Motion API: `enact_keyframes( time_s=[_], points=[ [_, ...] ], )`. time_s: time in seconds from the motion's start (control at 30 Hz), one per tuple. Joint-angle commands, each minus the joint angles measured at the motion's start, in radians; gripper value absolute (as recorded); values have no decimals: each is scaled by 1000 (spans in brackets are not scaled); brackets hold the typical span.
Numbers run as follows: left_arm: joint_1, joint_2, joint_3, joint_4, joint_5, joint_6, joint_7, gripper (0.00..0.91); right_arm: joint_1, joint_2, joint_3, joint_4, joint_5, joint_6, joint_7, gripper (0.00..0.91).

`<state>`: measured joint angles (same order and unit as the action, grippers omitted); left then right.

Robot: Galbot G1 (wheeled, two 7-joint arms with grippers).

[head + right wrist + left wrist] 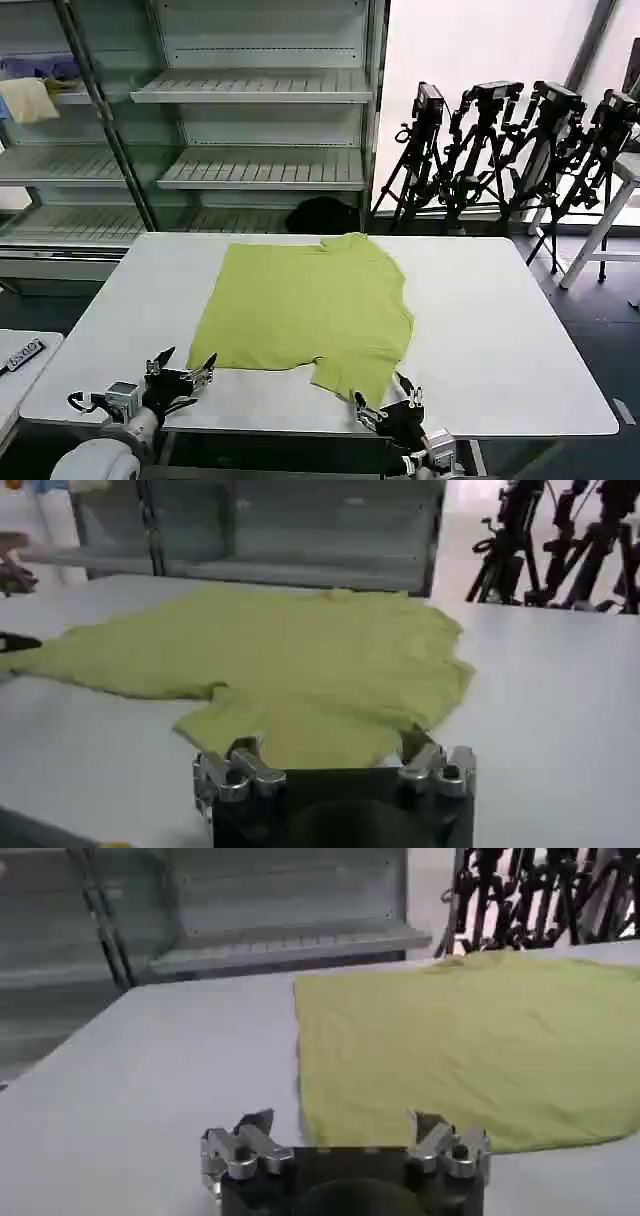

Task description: Fold and organize the clothes.

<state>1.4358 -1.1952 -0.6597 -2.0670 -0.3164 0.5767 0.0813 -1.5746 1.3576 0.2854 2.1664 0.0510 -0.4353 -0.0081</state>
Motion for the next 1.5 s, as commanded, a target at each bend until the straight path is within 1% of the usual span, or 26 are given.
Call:
enact_keyframes(
  time_s=[0.03, 0.37, 0.47, 0.5, 0.53, 0.57, 0.6, 0.63, 0.67, 0.7, 0.73, 0.77, 0.8, 0.83, 0.87, 0.9, 0.93, 1.03, 1.17, 1.27, 1.4, 1.5],
  points=[
    [7, 2, 0, 2, -27, 0, 2, 907, -19, -2, -17, -5, -11, 4, 7, 907],
    [-12, 0, 12, 38, -30, 0, 7, 907, -19, 5, -13, -5, -7, 10, 13, 897],
    [-21, -1, 18, 73, -15, 0, 7, 907, -17, 4, -9, -3, -6, 10, 13, 856],
    [-23, 0, 20, 81, -11, 0, 8, 907, -17, 4, -8, -3, -6, 9, 13, 856],
    [-23, 0, 21, 88, -1, -1, 8, 907, -16, 5, -7, -4, -6, 9, 13, 796],
    [-24, 0, 21, 93, 4, -1, 9, 877, -16, 5, -6, -4, -7, 9, 13, 766],
    [-24, 2, 21, 97, 6, -1, 9, 806, -16, 5, -5, -6, -7, 9, 13, 736],
    [-23, 2, 20, 99, 6, -1, 8, 494, -15, 6, -5, -7, -6, 9, 13, 625],
    [-22, 2, 18, 97, 5, -1, 9, 252, -14, 6, -4, -8, -7, 10, 13, 524],
    [-18, 4, 16, 91, 0, -1, 12, 191, -14, 7, -4, -9, -7, 10, 13, 494],
    [-16, 5, 13, 88, -3, -1, 12, 131, -12, 8, -3, -11, -7, 10, 13, 443],
    [-13, 7, 10, 82, -7, -1, 13, 111, -12, 8, -2, -12, -7, 10, 12, 403],
    [-11, 8, 9, 80, -8, -1, 12, 81, -10, 8, -2, -14, -8, 10, 13, 322],
    [-9, 9, 8, 77, -10, -1, 13, 60, -9, 8, -3, -15, -8, 9, 13, 151],
    [-7, 10, 6, 75, -13, -1, 13, 40, -9, 7, -3, -17, -11, 8, 14, 101],
    [-6, 10, 6, 72, -15, -1, 13, 20, -8, 7, -4, -17, -11, 8, 15, 20],
    [-3, 10, 5, 69, -15, -1, 15, 20, -8, 8, -4, -17, -12, 8, 16, 0],
    [6, 9, 5, 53, -16, -1, 19, 20, -6, 10, -4, -16, -11, 11, 17, 0],
    [3, 1, 7, 42, -17, -6, 16, 10, -5, 16, -2, -14, -7, 36, 21, 0],
    [-6, -3, 10, 43, -19, -18, 6, 10, 2, 24, 0, -17, -11, 66, 30, 0],
    [-22, -7, 11, 59, -24, -28, -14, 10, 18, 22, -6, -19, -9, 86, 53, 0],
    [-24, -11, 7, 56, -39, -42, -27, 0, 25, 29, -6, -17, -8, 100, 59, 0]
  ],
)
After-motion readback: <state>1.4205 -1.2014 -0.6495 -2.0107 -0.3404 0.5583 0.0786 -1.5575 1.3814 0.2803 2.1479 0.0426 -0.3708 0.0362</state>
